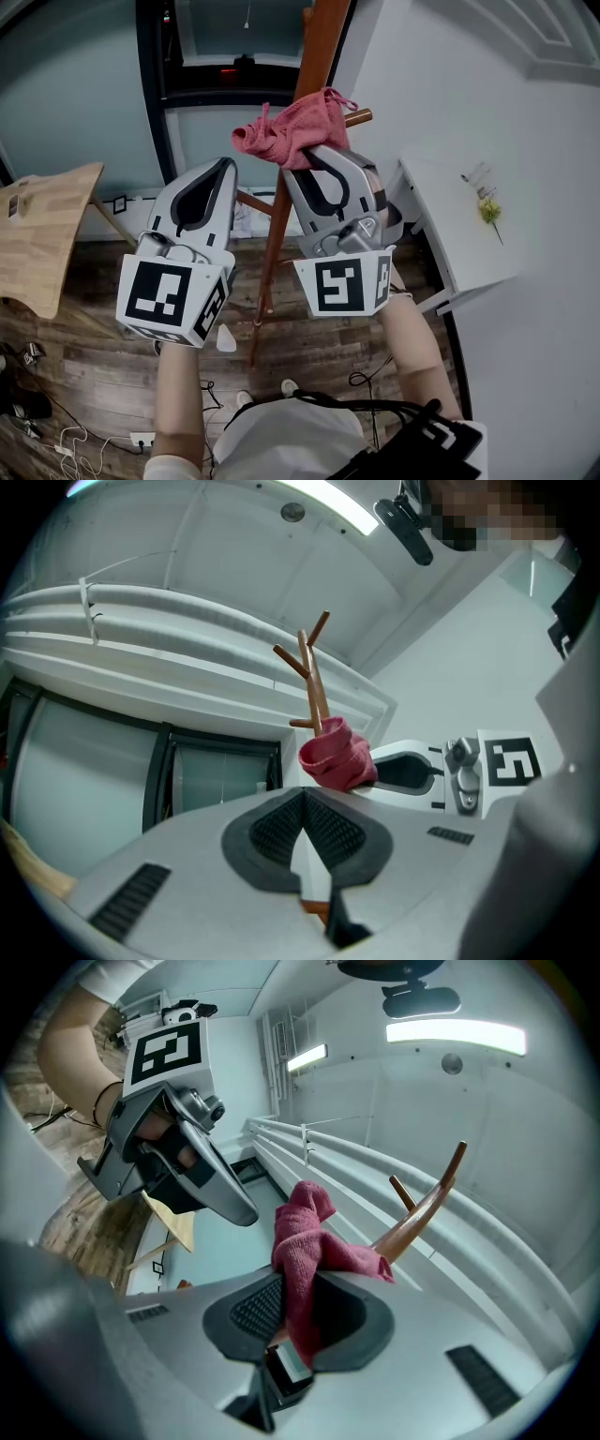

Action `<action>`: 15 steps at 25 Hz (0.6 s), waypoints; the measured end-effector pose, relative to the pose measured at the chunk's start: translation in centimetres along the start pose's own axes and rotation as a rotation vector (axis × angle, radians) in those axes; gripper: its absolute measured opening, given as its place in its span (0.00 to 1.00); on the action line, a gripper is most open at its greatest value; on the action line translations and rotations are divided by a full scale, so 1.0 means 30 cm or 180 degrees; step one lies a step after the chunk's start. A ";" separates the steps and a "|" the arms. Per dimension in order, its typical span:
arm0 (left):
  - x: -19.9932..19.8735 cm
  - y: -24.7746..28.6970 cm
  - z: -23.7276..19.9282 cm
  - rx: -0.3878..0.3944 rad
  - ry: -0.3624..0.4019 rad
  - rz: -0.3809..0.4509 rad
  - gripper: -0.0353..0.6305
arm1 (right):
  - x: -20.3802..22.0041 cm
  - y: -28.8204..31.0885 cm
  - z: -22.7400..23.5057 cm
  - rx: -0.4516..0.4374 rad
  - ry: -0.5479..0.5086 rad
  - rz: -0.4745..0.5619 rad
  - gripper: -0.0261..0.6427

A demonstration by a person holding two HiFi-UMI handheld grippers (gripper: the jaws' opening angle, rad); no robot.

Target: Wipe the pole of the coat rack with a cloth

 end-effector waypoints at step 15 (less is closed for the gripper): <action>0.042 -0.008 0.008 -0.0020 -0.0013 -0.0115 0.07 | 0.040 -0.001 -0.067 -0.0153 0.0091 -0.0062 0.16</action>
Point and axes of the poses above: the fingertips, and each gripper's own axes: y forward along the fingers, z to its right, x out of its underside, the point moved 3 cm from there along -y, backward along the fingers, and after that the axes turned 12 degrees about -x, right-handed, at the moved point
